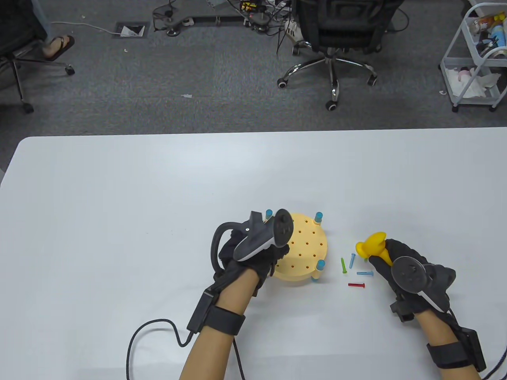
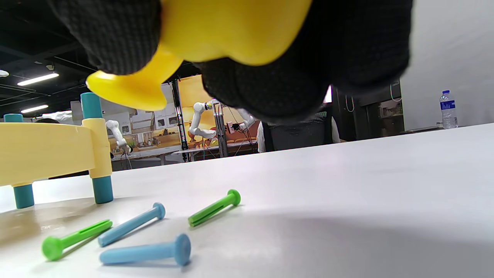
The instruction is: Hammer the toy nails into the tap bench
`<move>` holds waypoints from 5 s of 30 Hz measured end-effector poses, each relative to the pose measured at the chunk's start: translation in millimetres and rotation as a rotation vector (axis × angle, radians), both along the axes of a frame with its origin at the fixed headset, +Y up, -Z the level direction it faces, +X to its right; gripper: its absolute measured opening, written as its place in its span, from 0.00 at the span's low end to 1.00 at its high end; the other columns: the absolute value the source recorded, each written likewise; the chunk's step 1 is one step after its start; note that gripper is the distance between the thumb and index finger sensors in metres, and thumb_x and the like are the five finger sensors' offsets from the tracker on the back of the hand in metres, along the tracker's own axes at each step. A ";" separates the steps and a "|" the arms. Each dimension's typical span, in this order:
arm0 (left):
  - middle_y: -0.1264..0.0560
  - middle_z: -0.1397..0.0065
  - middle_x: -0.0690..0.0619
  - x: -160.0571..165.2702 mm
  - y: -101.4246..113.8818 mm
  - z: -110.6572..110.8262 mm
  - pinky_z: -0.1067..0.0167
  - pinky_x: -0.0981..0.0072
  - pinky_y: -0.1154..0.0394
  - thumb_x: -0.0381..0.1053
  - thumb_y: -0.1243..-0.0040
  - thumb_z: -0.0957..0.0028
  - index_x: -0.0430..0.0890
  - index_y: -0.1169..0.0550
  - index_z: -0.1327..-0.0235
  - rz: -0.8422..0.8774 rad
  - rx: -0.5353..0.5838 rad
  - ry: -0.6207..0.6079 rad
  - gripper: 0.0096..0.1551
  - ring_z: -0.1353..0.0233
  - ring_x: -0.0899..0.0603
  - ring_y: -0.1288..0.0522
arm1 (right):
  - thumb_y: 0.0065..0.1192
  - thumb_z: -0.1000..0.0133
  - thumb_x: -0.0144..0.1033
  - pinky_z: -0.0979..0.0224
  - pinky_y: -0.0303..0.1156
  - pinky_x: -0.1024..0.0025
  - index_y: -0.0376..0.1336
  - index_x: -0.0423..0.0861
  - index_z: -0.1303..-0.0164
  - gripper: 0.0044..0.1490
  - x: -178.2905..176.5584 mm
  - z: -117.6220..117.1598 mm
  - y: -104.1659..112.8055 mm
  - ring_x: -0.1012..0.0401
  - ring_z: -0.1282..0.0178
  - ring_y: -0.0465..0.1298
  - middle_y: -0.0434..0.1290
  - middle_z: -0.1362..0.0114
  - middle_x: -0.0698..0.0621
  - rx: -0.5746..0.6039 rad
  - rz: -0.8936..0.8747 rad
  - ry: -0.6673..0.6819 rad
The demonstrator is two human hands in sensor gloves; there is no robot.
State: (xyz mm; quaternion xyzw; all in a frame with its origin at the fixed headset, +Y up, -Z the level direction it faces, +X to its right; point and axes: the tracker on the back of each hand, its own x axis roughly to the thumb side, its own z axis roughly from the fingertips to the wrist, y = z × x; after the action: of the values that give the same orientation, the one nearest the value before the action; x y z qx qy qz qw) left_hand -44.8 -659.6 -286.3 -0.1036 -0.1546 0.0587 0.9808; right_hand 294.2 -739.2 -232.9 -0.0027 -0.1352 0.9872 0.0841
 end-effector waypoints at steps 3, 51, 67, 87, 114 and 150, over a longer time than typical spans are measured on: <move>0.21 0.37 0.41 -15.8 -20.3 12.1 0.52 0.51 0.24 0.66 0.36 0.66 0.48 0.27 0.38 0.108 0.033 -0.043 0.42 0.47 0.42 0.20 | 0.55 0.53 0.58 0.44 0.78 0.60 0.62 0.47 0.39 0.37 -3.0 0.5 0.7 0.59 0.56 0.82 0.77 0.44 0.49 0.013 0.000 0.001; 0.20 0.45 0.47 -36.4 -80.1 28.4 0.52 0.47 0.24 0.57 0.30 0.66 0.49 0.20 0.46 0.347 0.292 0.012 0.32 0.52 0.43 0.18 | 0.51 0.48 0.54 0.64 0.80 0.75 0.62 0.37 0.34 0.41 -242.2 -9.8 43.2 0.61 0.63 0.82 0.77 0.46 0.45 -0.010 0.457 -0.004; 0.22 0.39 0.45 -79.0 -51.5 26.6 0.48 0.47 0.26 0.53 0.33 0.59 0.48 0.23 0.40 0.422 0.151 0.055 0.31 0.46 0.41 0.20 | 0.50 0.48 0.53 0.59 0.79 0.71 0.61 0.38 0.33 0.41 -178.7 2.3 95.5 0.58 0.60 0.81 0.76 0.43 0.44 0.168 0.132 -0.002; 0.19 0.45 0.43 -59.3 -104.4 24.1 0.50 0.46 0.24 0.54 0.30 0.63 0.47 0.20 0.47 -0.297 -0.059 0.224 0.30 0.51 0.41 0.18 | 0.50 0.48 0.54 0.59 0.79 0.71 0.61 0.38 0.33 0.41 -12.2 10.3 33.7 0.58 0.60 0.81 0.76 0.44 0.44 0.075 -0.118 -0.149; 0.20 0.50 0.40 -90.9 -60.3 43.3 0.54 0.50 0.21 0.47 0.45 0.57 0.45 0.20 0.48 0.121 0.188 0.286 0.24 0.58 0.46 0.18 | 0.50 0.48 0.54 0.58 0.79 0.71 0.61 0.39 0.34 0.41 9.0 3.7 17.9 0.58 0.60 0.82 0.76 0.44 0.44 0.031 -0.236 -0.179; 0.13 0.56 0.45 87.7 -11.6 -1.2 0.71 0.62 0.21 0.50 0.30 0.63 0.48 0.17 0.52 -0.391 0.155 -0.049 0.24 0.73 0.52 0.18 | 0.50 0.49 0.55 0.59 0.79 0.71 0.62 0.39 0.34 0.41 -0.2 -1.2 8.4 0.58 0.61 0.82 0.77 0.44 0.45 -0.034 -0.211 -0.112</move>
State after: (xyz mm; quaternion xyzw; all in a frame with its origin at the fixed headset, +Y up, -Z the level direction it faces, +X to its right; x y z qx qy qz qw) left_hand 42.9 -671.3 -287.5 -0.0572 -0.1592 -0.1475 0.9745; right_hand 294.0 -730.8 -234.1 -0.0737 -0.1220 0.9733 0.1799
